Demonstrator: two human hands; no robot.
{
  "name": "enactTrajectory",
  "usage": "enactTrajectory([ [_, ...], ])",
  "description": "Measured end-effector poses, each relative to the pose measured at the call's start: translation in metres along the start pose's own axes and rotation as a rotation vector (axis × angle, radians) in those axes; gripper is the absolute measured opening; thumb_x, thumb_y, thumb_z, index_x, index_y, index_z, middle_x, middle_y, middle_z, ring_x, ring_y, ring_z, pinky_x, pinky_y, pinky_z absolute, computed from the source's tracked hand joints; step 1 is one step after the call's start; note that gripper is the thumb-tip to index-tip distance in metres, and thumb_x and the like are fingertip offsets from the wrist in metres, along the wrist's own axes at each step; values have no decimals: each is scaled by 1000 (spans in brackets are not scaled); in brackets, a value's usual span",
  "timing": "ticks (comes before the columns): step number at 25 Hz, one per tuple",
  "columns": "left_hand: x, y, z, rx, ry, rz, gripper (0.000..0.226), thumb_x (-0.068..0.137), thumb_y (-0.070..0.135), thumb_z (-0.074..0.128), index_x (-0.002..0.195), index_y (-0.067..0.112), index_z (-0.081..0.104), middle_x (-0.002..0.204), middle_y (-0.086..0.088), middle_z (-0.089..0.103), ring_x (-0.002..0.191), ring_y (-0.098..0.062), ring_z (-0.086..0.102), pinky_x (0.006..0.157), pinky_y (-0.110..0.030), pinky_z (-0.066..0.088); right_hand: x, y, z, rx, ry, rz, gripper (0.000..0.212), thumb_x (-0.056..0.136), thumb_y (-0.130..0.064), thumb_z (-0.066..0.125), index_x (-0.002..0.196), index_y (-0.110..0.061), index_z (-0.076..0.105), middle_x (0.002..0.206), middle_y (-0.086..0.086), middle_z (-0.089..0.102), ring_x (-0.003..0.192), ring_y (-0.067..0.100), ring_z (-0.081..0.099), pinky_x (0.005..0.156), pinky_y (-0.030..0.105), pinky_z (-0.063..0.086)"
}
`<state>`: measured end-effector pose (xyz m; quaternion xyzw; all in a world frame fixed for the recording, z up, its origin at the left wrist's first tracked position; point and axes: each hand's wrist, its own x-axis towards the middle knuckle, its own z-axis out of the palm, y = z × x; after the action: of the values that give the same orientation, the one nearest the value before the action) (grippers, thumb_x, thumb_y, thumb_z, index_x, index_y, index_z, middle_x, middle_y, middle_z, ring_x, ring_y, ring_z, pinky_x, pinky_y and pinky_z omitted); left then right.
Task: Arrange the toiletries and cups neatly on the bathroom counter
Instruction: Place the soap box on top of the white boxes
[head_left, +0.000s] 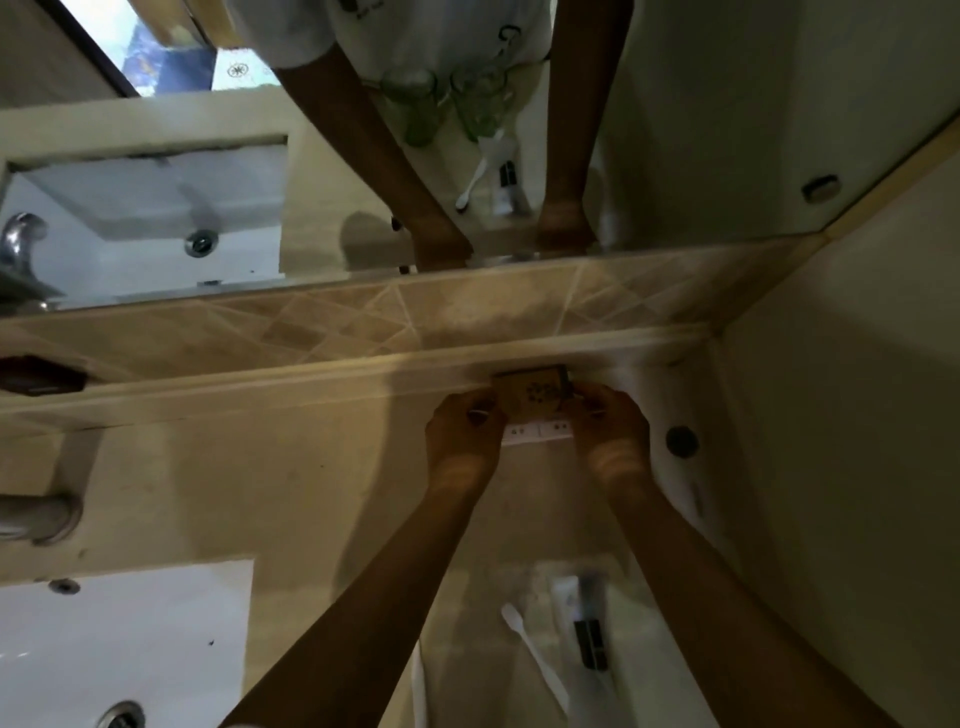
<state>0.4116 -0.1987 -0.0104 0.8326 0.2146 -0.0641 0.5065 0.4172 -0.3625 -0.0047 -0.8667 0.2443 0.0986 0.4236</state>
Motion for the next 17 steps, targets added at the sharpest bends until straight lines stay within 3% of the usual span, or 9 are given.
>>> enactTrajectory([
  [5, 3, 3, 0, 60, -9, 82, 21, 88, 23, 70, 108, 19, 76, 106, -2, 74, 76, -8, 63, 80, -27, 54, 4, 3, 3, 57, 0, 49, 28, 91, -35, 59, 116, -29, 68, 116, 4, 67, 102, 27, 62, 93, 41, 49],
  [11, 8, 0, 2, 93, -17, 80, 21, 90, 28, 68, 108, 21, 75, 105, 0, 73, 73, -4, 58, 77, -23, 49, 5, 3, 5, 90, -3, 55, 22, 89, -39, 58, 106, -32, 71, 100, -1, 69, 95, 26, 64, 90, 44, 51],
  [14, 5, -1, 2, 72, 14, 84, 19, 91, 23, 65, 108, 20, 73, 105, -2, 72, 76, -7, 59, 78, -26, 51, 4, 6, 4, -8, 35, 34, 29, 91, -34, 58, 117, -26, 68, 112, 4, 66, 100, 26, 62, 89, 37, 50],
  [17, -9, -7, -9, 17, 106, 137, 18, 91, 14, 62, 106, 21, 69, 101, 0, 69, 80, -10, 63, 77, -32, 56, -19, 14, -9, 337, 31, -20, 24, 93, -10, 56, 117, -11, 64, 108, 8, 61, 91, 19, 60, 76, 24, 53],
])
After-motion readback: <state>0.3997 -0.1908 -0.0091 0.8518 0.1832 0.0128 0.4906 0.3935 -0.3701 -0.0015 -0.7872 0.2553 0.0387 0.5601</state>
